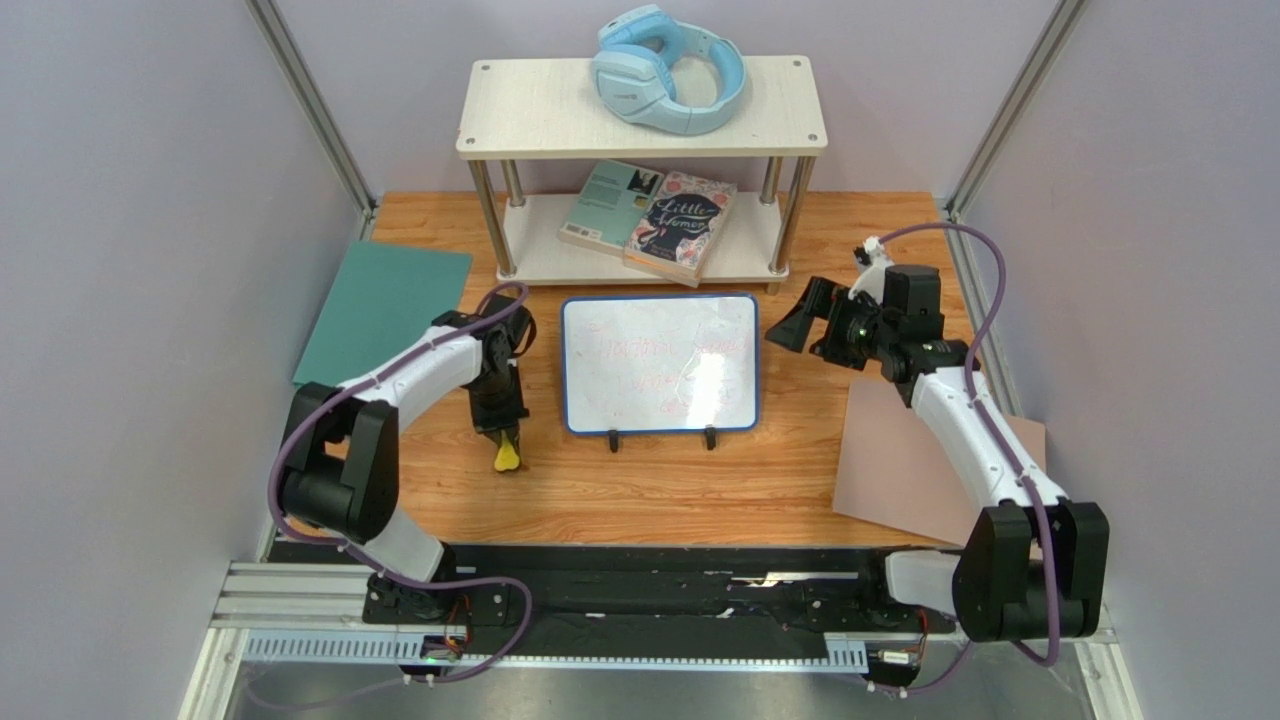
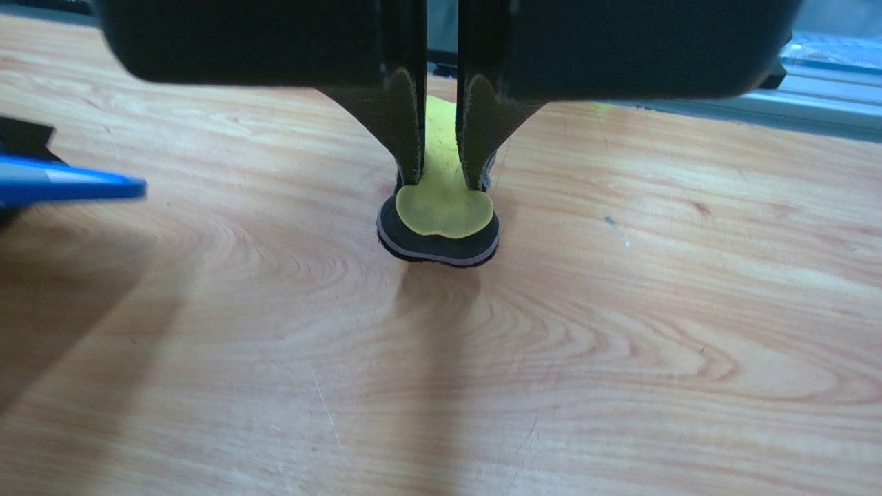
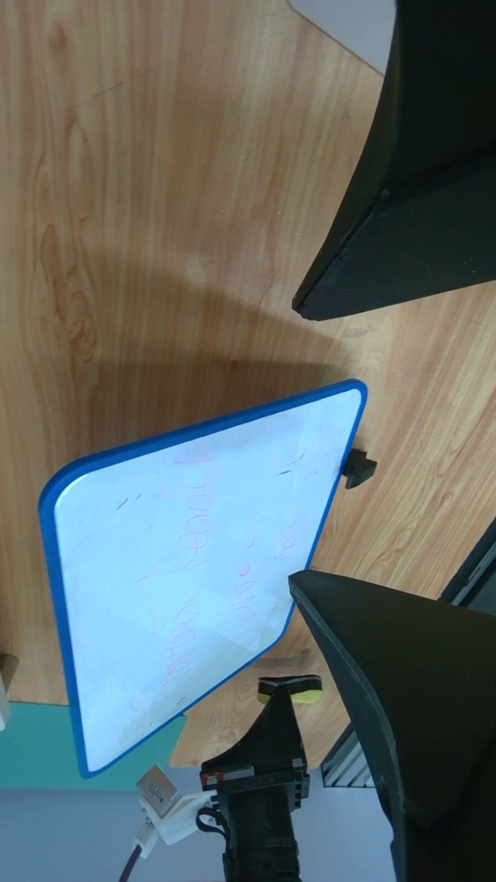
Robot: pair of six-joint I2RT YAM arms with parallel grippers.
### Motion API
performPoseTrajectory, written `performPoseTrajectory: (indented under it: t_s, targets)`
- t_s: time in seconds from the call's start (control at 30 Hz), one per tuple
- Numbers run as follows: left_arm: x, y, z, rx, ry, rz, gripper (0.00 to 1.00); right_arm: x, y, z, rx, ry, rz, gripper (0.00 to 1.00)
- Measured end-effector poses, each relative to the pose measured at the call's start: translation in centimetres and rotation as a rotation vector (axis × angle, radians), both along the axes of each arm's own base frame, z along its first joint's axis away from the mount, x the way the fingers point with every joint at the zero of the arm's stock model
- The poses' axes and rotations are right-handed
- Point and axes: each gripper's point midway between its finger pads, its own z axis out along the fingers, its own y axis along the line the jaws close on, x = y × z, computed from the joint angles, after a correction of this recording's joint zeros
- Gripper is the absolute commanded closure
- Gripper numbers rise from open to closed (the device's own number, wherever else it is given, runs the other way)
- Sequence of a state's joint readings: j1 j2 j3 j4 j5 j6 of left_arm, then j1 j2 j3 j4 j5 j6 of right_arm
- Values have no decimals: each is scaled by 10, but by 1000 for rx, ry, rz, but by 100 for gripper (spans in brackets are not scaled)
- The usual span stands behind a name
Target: Erase the whiteboard
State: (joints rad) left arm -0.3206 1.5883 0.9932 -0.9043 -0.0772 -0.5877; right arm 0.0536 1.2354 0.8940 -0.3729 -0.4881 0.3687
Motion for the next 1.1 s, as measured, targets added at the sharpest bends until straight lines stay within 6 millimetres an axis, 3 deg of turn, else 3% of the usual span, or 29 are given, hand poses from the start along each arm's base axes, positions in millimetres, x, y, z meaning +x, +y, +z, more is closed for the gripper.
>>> performPoseTrajectory:
  t_s: [0.17, 0.5, 0.87, 1.1]
  targets:
    - [6, -3, 28, -28, -62, -1, 100, 17, 5, 9, 19, -22, 23, 2]
    - [34, -18, 94, -108, -232, -21, 100, 54, 15, -7, 55, -9, 76, 6]
    - [47, -43, 121, -146, -303, -91, 100, 97, 36, -10, 145, -61, 193, 14]
    - [62, -57, 113, -145, -271, -107, 100, 100, 49, -15, 209, -83, 276, 15]
